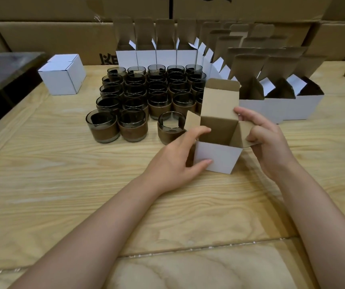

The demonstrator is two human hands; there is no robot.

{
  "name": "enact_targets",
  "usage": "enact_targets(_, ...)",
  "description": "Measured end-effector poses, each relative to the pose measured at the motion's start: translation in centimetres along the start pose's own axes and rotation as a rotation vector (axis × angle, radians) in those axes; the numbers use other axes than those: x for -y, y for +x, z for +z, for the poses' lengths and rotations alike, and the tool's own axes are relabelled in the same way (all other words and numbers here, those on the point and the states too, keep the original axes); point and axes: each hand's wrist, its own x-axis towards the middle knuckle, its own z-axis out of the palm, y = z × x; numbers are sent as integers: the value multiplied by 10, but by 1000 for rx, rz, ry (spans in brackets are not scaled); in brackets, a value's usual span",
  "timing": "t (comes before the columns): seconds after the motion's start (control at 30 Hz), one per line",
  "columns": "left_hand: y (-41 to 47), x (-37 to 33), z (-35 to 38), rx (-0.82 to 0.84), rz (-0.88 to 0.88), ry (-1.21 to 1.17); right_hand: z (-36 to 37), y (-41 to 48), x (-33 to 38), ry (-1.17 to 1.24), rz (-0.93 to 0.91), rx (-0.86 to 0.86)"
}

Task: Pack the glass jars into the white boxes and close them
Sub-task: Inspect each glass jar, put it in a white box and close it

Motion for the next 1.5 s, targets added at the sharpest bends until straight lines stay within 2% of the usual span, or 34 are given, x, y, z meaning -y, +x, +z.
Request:
enact_targets(0.2, 1, 1, -2, -2, 37, -27, 0, -3, 23, -298, 0, 123)
enact_targets(0.27, 1, 1, -2, -27, 65, -3, 1, -4, 35, -490, -39, 79)
enact_targets(0.37, 2, -1, -3, -81, 83, 7, 16, -7, 61, -809, -365, -147)
enact_targets(0.4, 3, -1, -3, -91, 89, 6, 27, -7, 71, -861, -495, -165)
enact_targets(0.43, 3, -2, -3, -95, 96, 1, 39, -4, 79, -919, -596, -116)
enact_targets(0.5, 3, -2, -2, -102, 106, -20, 68, 8, 88, -1089, -658, 125)
enact_targets(0.57, 2, -3, -1, -114, 88, -25, 95, 26, 89, -1309, -569, 370)
enact_targets(0.63, 2, -1, -1, -113, 76, -1, 113, 42, 88, -1438, -435, 516)
enact_targets(0.77, 3, -1, -3, -85, 80, 18, 123, 66, 80, -1482, -256, 662)
enact_targets(0.97, 3, -4, -3, -98, 75, 26, 123, 74, 71, -1404, -276, 721)
enact_targets(1.27, 3, -6, -4, -158, 74, 97, 107, 65, 109, -975, -382, 481)
enact_targets(1.5, 8, 1, -6, -287, -47, 222, 75, 56, 129, -957, -429, 359)
